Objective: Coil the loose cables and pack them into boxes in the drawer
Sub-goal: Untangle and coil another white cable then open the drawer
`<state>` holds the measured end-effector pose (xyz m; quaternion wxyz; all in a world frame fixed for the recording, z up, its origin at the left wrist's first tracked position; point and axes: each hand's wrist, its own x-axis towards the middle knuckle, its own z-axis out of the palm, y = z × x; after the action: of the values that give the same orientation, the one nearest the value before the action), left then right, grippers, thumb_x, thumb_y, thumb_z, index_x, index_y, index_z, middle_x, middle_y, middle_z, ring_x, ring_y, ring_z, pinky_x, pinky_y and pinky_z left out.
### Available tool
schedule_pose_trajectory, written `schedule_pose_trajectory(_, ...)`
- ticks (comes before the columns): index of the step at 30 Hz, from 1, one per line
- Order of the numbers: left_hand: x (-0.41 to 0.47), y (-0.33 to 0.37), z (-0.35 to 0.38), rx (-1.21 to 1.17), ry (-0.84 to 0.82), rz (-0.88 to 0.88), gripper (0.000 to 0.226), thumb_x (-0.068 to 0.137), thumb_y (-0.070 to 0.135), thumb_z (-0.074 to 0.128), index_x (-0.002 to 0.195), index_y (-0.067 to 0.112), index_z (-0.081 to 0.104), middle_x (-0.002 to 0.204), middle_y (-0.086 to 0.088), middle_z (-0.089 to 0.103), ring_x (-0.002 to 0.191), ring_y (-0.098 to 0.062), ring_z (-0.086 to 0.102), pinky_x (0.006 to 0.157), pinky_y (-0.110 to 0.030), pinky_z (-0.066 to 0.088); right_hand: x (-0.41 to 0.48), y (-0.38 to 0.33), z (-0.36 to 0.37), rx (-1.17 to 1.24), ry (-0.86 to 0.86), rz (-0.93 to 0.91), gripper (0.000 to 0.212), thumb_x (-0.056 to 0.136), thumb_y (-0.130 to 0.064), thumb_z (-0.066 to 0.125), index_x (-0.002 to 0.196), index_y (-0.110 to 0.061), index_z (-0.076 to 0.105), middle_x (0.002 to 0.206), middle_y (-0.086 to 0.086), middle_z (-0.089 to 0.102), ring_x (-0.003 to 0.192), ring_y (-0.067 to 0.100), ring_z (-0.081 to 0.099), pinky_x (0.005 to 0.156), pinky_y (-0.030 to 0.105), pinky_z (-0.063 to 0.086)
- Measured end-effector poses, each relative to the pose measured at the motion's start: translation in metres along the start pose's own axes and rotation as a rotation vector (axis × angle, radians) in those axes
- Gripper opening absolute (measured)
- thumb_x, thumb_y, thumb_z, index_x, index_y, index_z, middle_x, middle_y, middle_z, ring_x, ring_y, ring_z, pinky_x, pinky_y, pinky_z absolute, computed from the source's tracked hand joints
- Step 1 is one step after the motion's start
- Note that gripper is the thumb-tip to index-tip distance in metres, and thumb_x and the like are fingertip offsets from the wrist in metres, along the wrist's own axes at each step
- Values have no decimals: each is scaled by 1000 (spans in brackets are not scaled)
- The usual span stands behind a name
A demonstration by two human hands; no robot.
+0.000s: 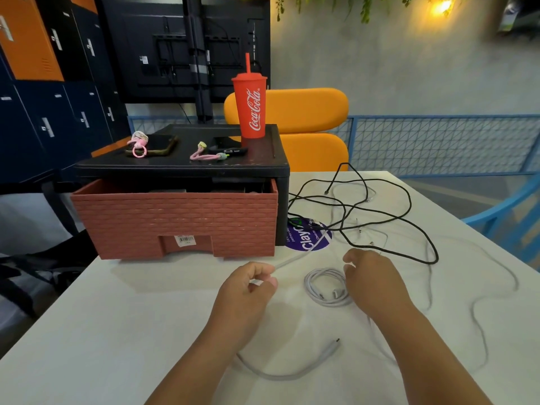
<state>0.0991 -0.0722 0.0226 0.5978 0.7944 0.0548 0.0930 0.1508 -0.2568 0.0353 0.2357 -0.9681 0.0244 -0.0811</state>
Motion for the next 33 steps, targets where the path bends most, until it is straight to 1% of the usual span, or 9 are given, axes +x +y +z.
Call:
schedule_pose_trajectory(5,0,0,1,-13,-10,12,14,89,17,59,85,29,63,77,7,59,65,-5,49,51,-4,37,-20,-25,-6,452,100,-206,30,94,-25,51,122,-21,57,120,-4,57,111,13,53,95,30,42)
schedule_pose_trajectory(7,1,1,-1,-37,1,14,15,89,16,60,82,28,64,76,7,61,64,-4,50,53,-6,38,-26,-36,-4,552,80,-306,29,93,-29,53,121,-25,57,114,-15,54,109,5,50,93,21,41)
schedule_pose_trajectory(11,0,7,-8,-94,55,16,14,88,14,60,83,26,66,78,8,63,69,-6,52,61,-9,40,-14,-51,-5,481,82,-418,35,94,-35,47,127,-26,52,118,-17,49,111,3,45,80,2,34)
schedule_pose_trajectory(16,4,15,-24,-226,146,1,15,90,10,57,86,22,67,89,5,65,80,-7,55,66,-15,43,16,-80,-22,401,90,-487,41,99,-15,37,139,-18,42,140,-1,47,131,14,40,105,22,29)
schedule_pose_trajectory(21,15,28,-42,-233,192,21,15,90,10,57,87,20,67,87,5,66,83,-8,58,72,-20,44,53,-106,-36,287,76,-532,76,77,25,36,138,-20,42,156,-3,14,144,13,15,110,18,17)
schedule_pose_trajectory(23,22,35,-53,-197,214,57,16,90,9,56,87,20,67,83,7,65,76,-6,56,65,-14,43,62,-115,-39,270,83,-535,75,79,23,40,140,-21,40,156,-1,16,144,14,15,110,20,19)
schedule_pose_trajectory(25,30,41,-64,-158,242,86,17,90,8,56,86,21,66,81,9,64,71,-3,55,60,-11,43,68,-121,-38,278,113,-506,69,83,16,41,140,-23,41,155,1,23,138,19,30,105,26,32)
schedule_pose_trajectory(28,40,50,-78,-136,263,109,18,91,8,55,85,21,66,83,7,66,72,-6,56,61,-16,44,75,-126,-36,336,86,-486,59,86,5,43,137,-23,44,151,0,31,130,21,43,95,28,42)
schedule_pose_trajectory(33,54,63,-92,-9,256,155,16,91,10,54,88,20,65,87,5,65,78,-6,58,61,-18,42,86,-134,-32,231,52,-551,53,90,-9,46,141,-17,39,154,0,24,138,19,30,110,29,27)
